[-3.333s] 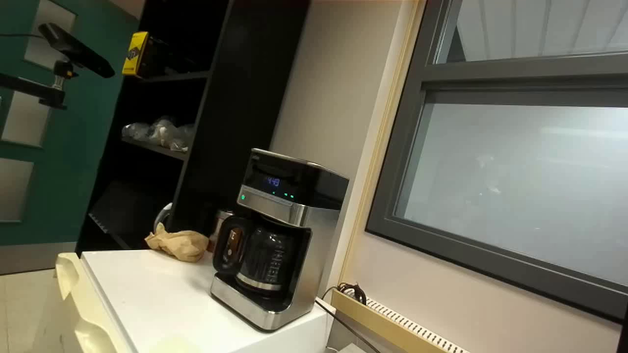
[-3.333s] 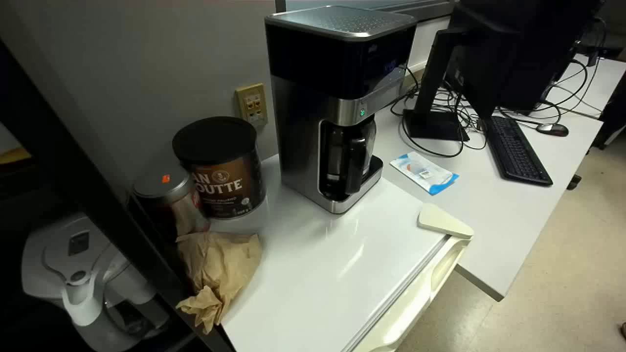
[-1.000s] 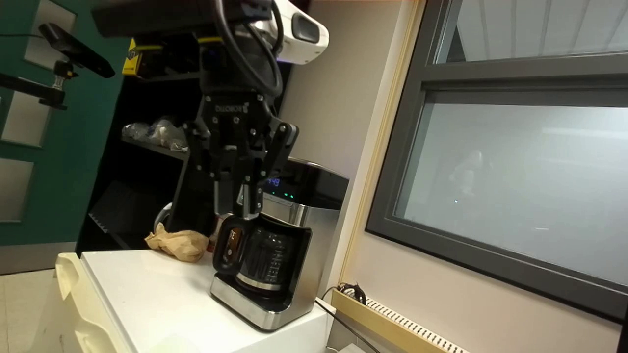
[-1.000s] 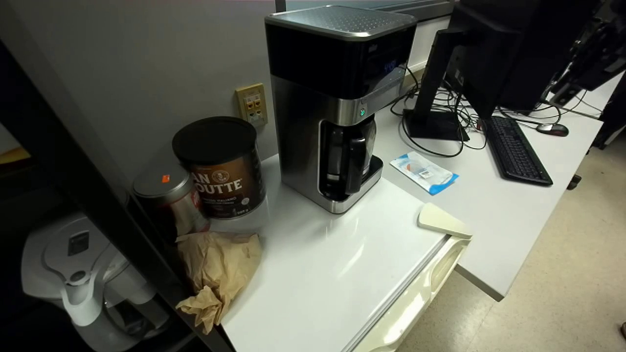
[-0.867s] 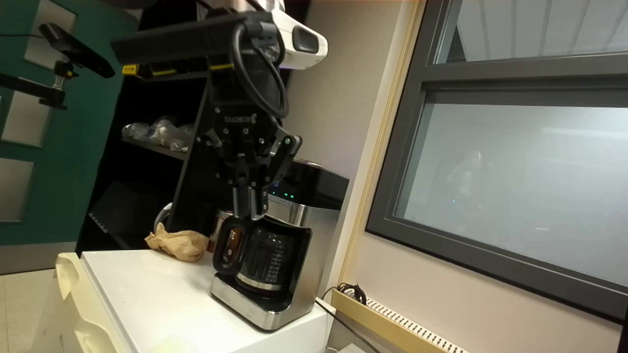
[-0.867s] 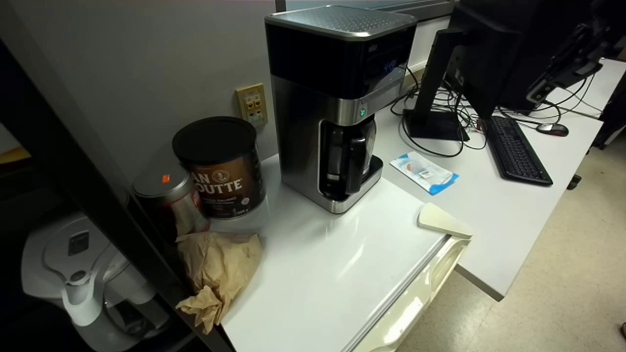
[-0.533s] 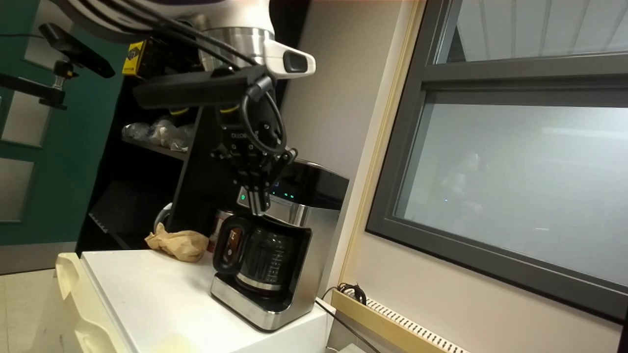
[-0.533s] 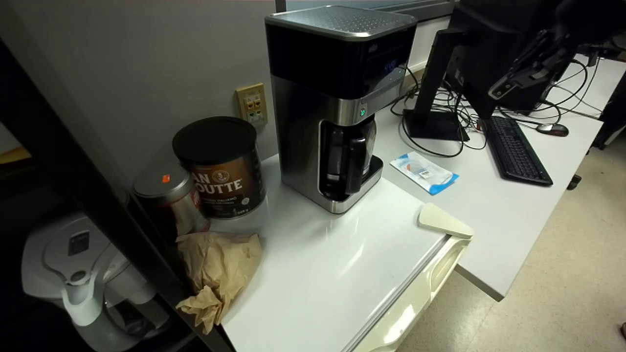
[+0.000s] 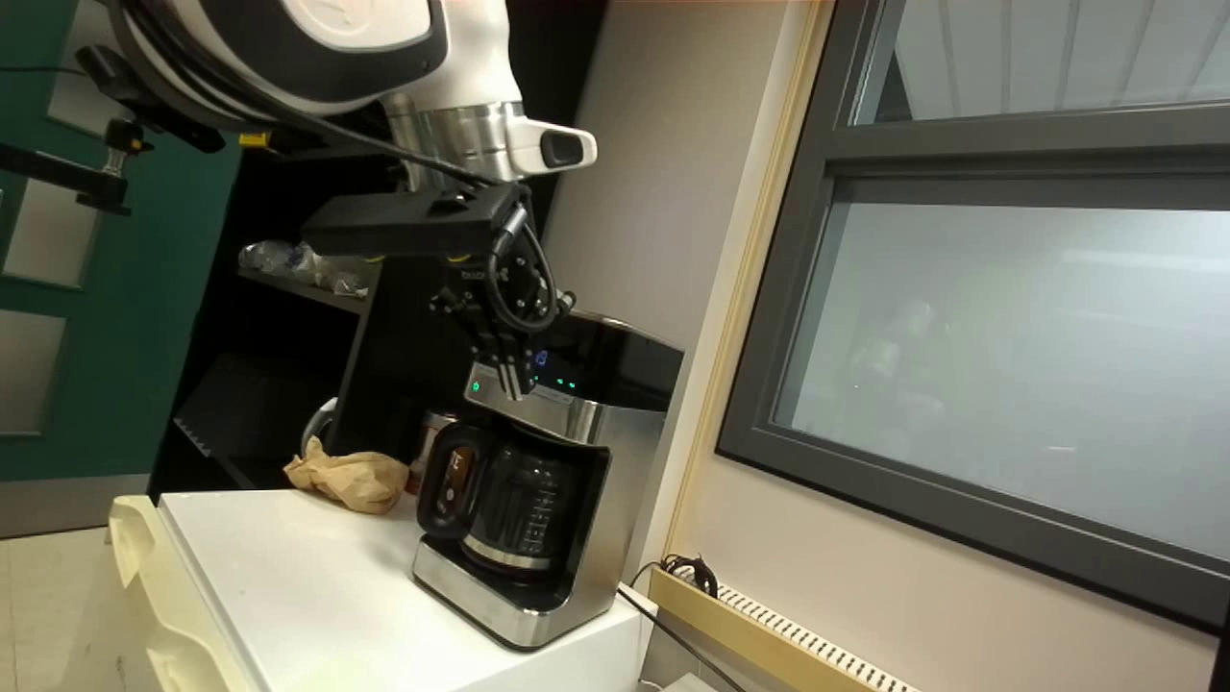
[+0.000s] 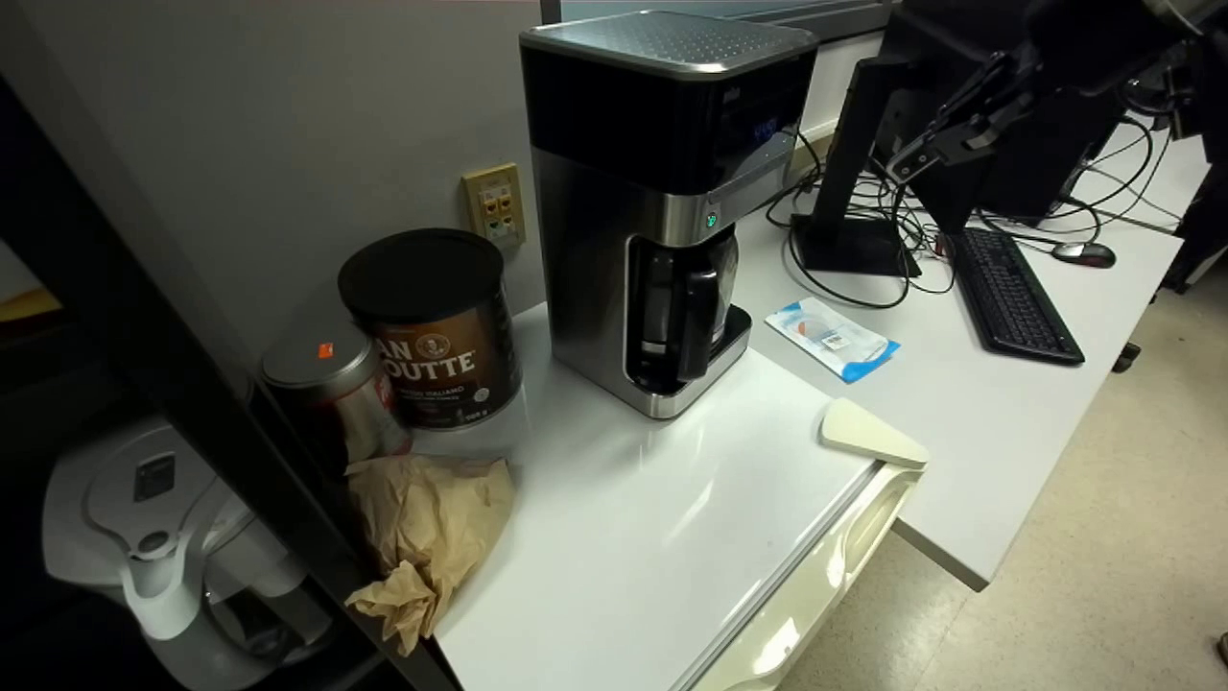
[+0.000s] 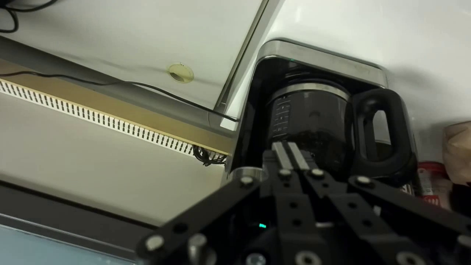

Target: Press a button on the coffeemaker

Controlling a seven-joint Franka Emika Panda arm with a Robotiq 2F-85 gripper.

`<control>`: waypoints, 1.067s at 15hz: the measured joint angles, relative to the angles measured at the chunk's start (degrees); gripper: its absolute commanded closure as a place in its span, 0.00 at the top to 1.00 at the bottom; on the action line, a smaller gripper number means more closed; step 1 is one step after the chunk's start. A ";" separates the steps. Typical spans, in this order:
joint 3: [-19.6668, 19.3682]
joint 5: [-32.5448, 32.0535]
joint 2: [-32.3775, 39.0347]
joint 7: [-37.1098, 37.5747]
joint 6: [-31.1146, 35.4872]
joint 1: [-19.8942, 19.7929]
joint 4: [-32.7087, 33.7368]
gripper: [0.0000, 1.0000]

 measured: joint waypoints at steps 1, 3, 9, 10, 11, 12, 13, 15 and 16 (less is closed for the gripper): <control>0.11 0.00 0.62 0.01 0.02 0.03 0.84 0.01; 0.17 0.00 1.98 0.03 0.02 0.12 2.66 0.01; 0.17 -0.87 6.27 2.02 0.02 0.40 8.17 0.01; 0.17 -1.02 6.95 2.40 0.02 0.49 9.06 0.01; 0.17 -1.11 7.61 2.76 0.02 0.59 9.87 0.01; 0.17 -1.16 8.23 3.06 0.02 0.72 10.66 0.01; 0.17 -1.18 8.83 3.34 0.02 0.87 11.41 0.01; 0.17 -1.20 9.91 3.86 0.02 1.13 12.83 0.01; 0.16 -1.20 10.42 4.09 0.02 1.25 13.49 0.01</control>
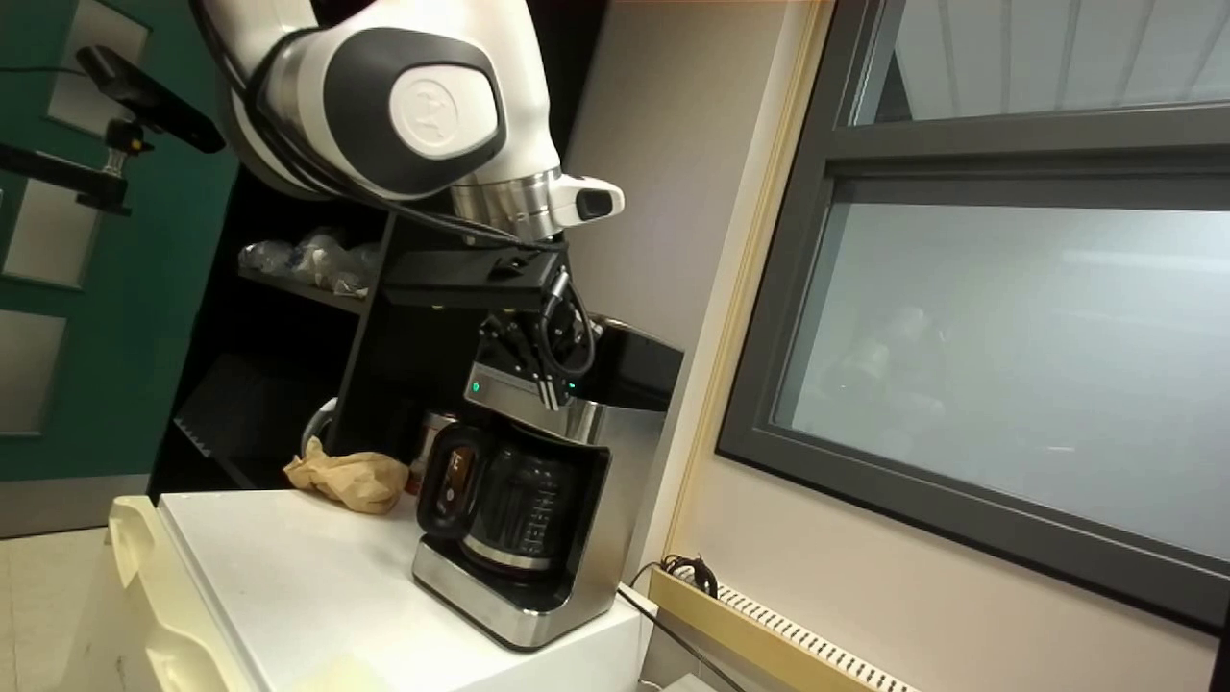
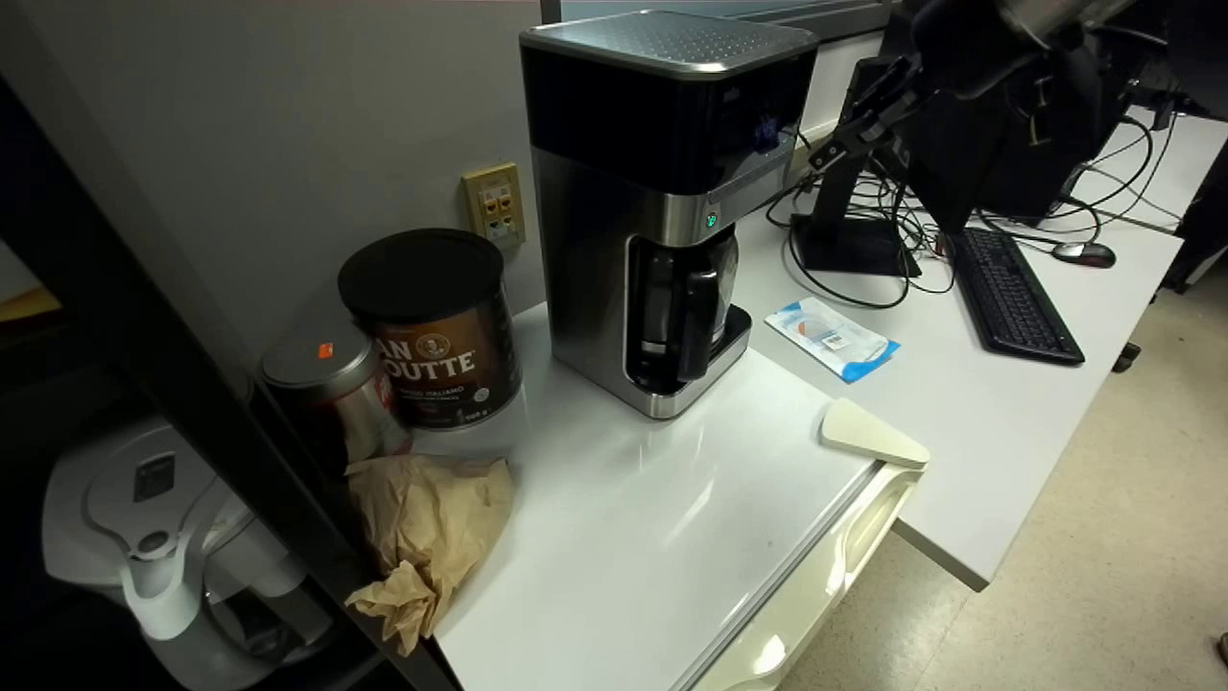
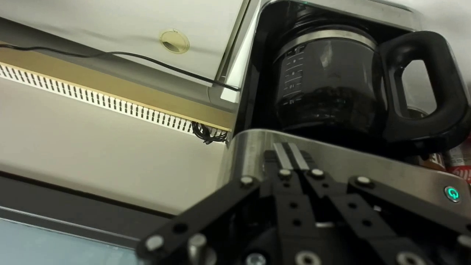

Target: Press a button on the coffeemaker

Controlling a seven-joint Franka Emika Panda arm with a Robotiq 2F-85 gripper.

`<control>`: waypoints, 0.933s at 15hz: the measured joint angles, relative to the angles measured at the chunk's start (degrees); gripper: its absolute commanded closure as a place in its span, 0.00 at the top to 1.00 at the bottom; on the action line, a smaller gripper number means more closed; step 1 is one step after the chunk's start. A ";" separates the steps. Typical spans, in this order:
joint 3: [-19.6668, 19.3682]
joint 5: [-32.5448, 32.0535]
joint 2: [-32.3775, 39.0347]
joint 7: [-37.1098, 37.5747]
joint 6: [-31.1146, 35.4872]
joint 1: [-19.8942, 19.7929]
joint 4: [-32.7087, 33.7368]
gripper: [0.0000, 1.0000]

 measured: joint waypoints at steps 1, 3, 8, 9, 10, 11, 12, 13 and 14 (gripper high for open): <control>0.00 0.00 0.48 0.18 0.00 0.09 0.63 0.01; -0.02 0.00 1.39 0.38 -0.01 0.25 1.79 0.01; -0.23 -0.02 2.50 0.50 -0.16 0.44 2.94 0.01; -0.27 -0.03 2.66 0.51 -0.16 0.45 3.03 0.01; -0.29 -0.03 2.91 0.51 -0.16 0.46 3.19 0.01; -0.29 -0.06 3.12 0.51 -0.15 0.46 3.37 0.01; -0.29 -0.11 3.27 0.51 -0.14 0.46 3.48 0.01; -0.29 -0.20 3.33 0.51 -0.07 0.46 3.48 0.01; -0.27 -0.37 3.33 0.51 -0.07 0.44 3.42 0.01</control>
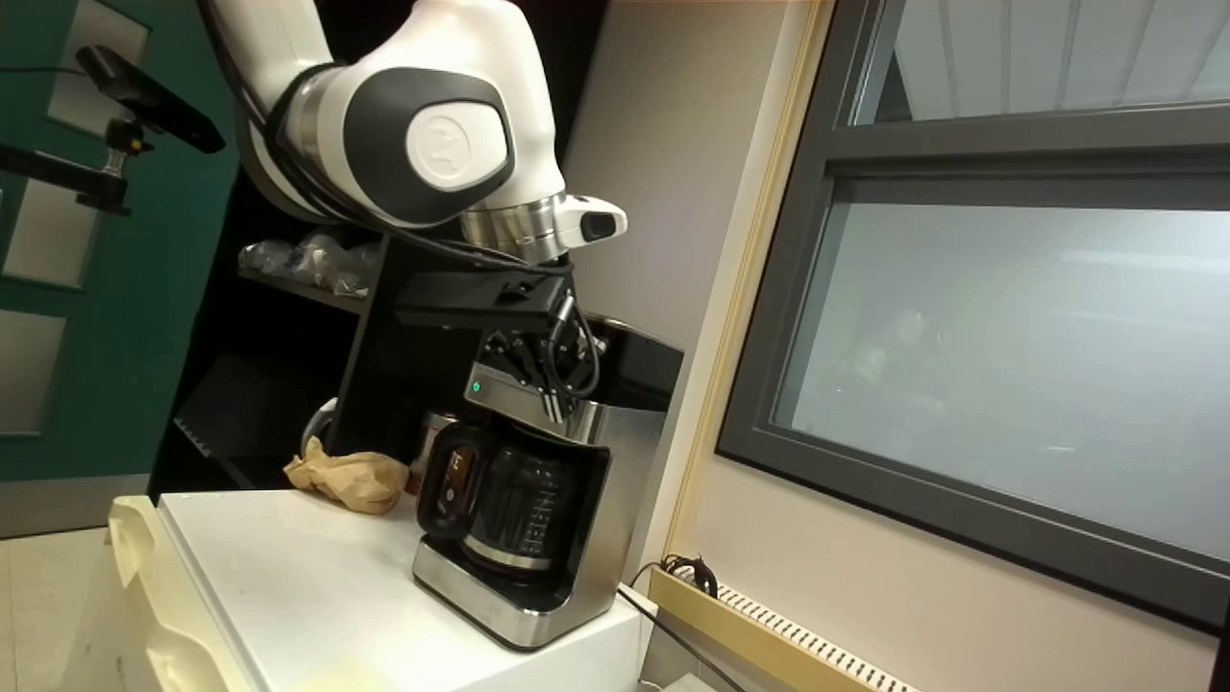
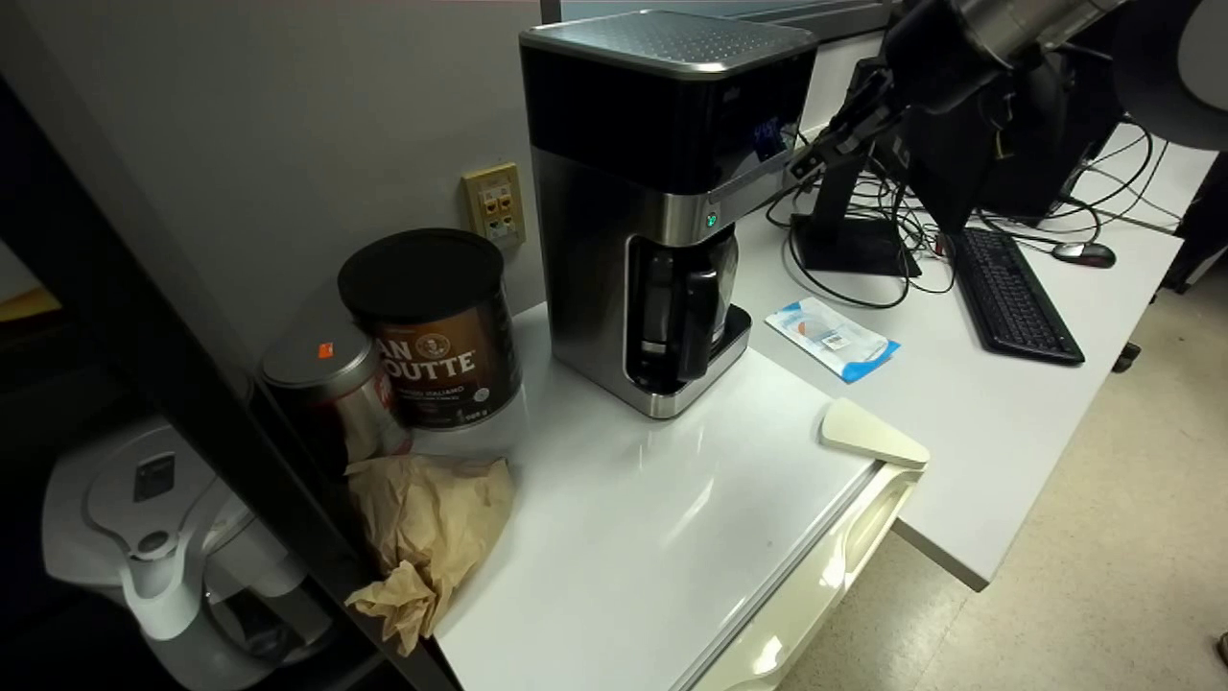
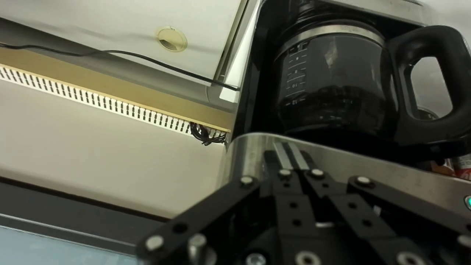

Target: Press a button on the coffeemaker

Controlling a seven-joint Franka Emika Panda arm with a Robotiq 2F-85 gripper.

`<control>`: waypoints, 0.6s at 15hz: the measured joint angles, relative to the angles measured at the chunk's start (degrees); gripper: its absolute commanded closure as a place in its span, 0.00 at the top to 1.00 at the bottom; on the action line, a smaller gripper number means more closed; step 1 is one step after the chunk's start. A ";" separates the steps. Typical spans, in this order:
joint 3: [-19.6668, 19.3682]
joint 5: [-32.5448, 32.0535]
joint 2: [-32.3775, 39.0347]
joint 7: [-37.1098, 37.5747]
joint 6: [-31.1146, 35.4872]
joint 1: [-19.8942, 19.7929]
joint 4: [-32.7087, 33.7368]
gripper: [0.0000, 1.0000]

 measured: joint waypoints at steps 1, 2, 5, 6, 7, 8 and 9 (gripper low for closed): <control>0.08 -0.28 -0.03 -0.03 0.01 -0.11 -0.27 0.01; 0.22 -0.69 -0.07 -0.05 0.09 -0.30 -0.72 0.00; -0.32 -2.79 -1.04 -0.13 0.13 -0.46 -4.05 0.00; -0.86 -3.73 -1.61 -0.14 0.21 -0.34 -5.70 0.00; -1.66 -4.80 -2.36 -0.15 0.25 -0.08 -7.52 0.00; -2.55 -5.88 -3.11 -0.18 0.41 0.22 -9.33 0.00; -3.48 -7.03 -3.98 -0.26 0.74 0.60 -11.26 0.00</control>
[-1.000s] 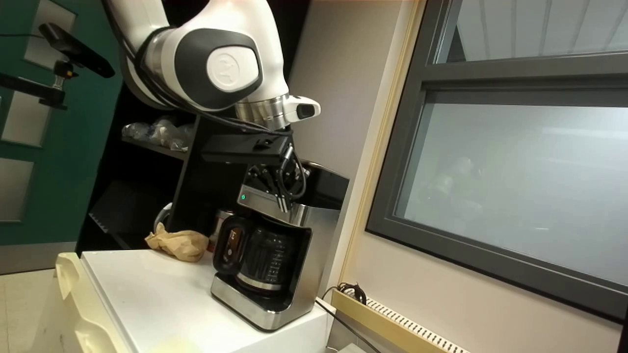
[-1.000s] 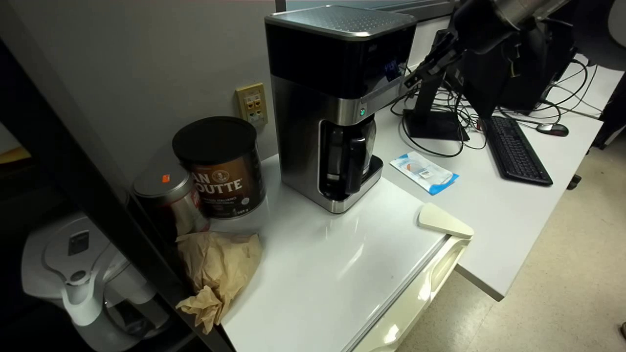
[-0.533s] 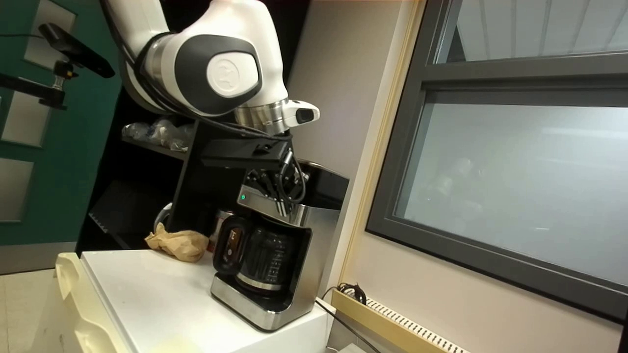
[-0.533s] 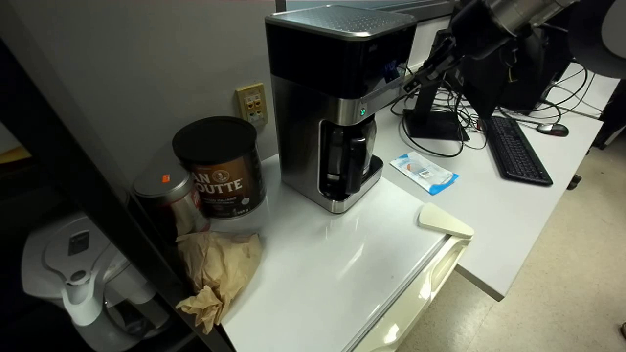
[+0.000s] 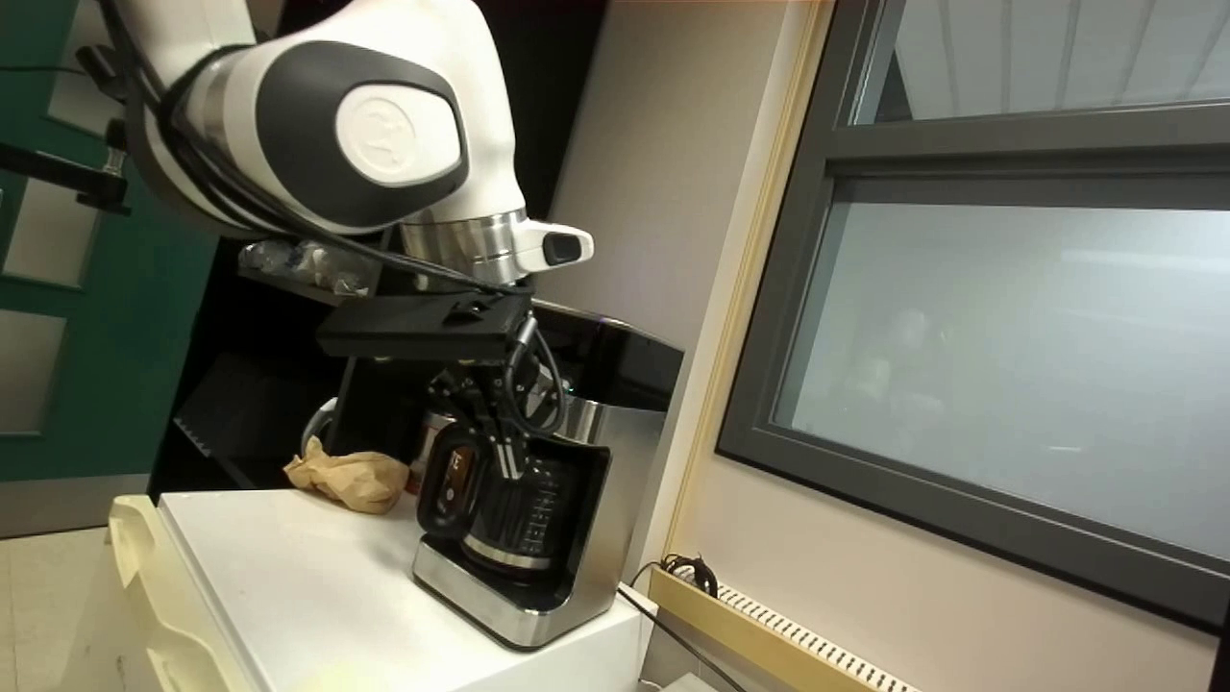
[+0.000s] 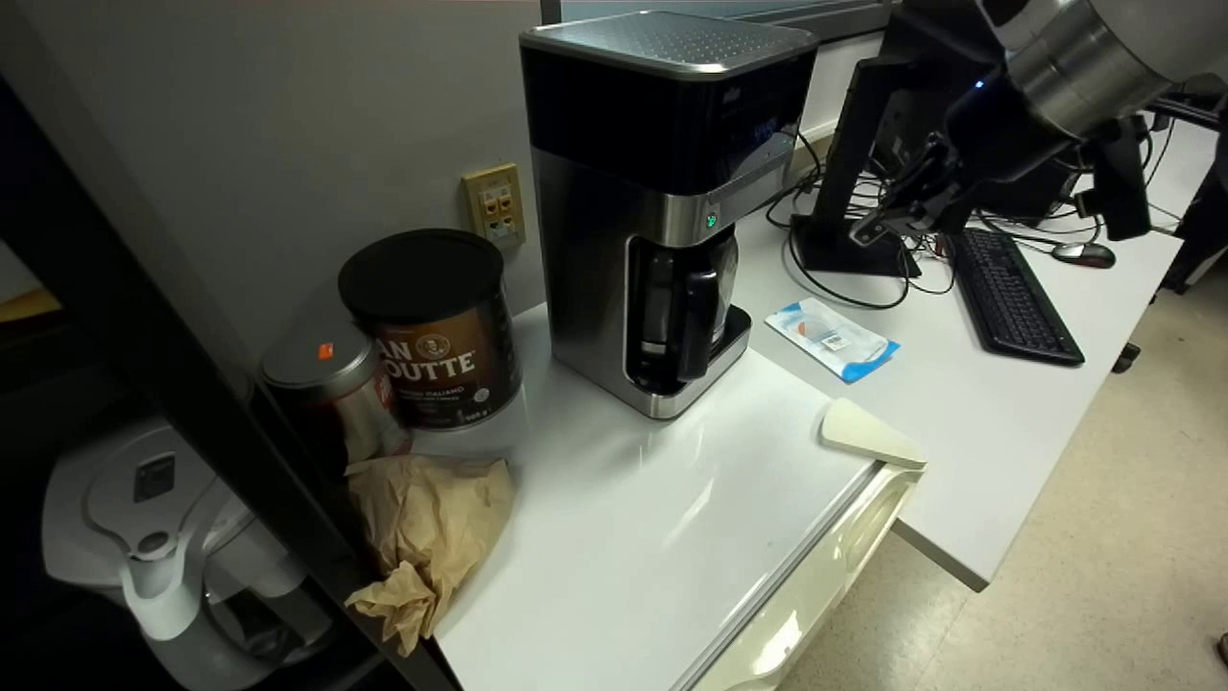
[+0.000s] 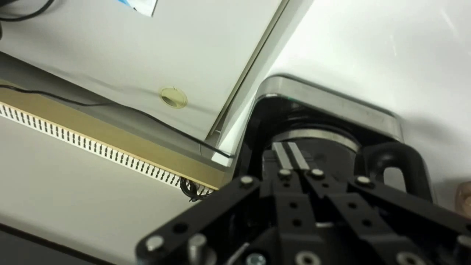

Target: Press a button on the coffeemaker

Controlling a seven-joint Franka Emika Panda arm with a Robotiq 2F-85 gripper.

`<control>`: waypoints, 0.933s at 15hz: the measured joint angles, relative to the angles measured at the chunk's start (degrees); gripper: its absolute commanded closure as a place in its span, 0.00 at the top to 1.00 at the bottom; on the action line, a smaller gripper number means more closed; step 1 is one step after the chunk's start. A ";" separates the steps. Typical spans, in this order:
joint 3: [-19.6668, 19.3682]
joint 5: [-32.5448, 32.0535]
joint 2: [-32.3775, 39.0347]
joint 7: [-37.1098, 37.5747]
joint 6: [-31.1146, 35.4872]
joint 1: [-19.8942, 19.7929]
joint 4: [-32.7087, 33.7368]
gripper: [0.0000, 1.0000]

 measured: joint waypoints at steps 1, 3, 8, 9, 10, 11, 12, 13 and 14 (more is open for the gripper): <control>-0.98 -1.15 -0.88 -0.04 0.33 0.47 -1.95 0.00; -3.33 -3.63 -2.68 -0.11 1.10 1.99 -5.65 0.00; -8.27 -8.77 -6.13 -0.17 1.53 6.36 -12.57 0.00; -8.97 -9.60 -6.51 -0.18 1.53 7.05 -13.47 0.00; -9.57 -10.37 -6.82 -0.19 1.53 7.66 -14.20 0.00; -10.16 -11.07 -7.10 -0.20 1.53 8.21 -14.82 0.00; -10.65 -11.79 -7.30 -0.23 1.52 8.68 -15.29 0.00; -11.01 -12.42 -7.49 -0.34 1.51 9.02 -15.64 0.00; -11.13 -12.92 -7.66 -0.57 1.42 9.14 -15.95 0.00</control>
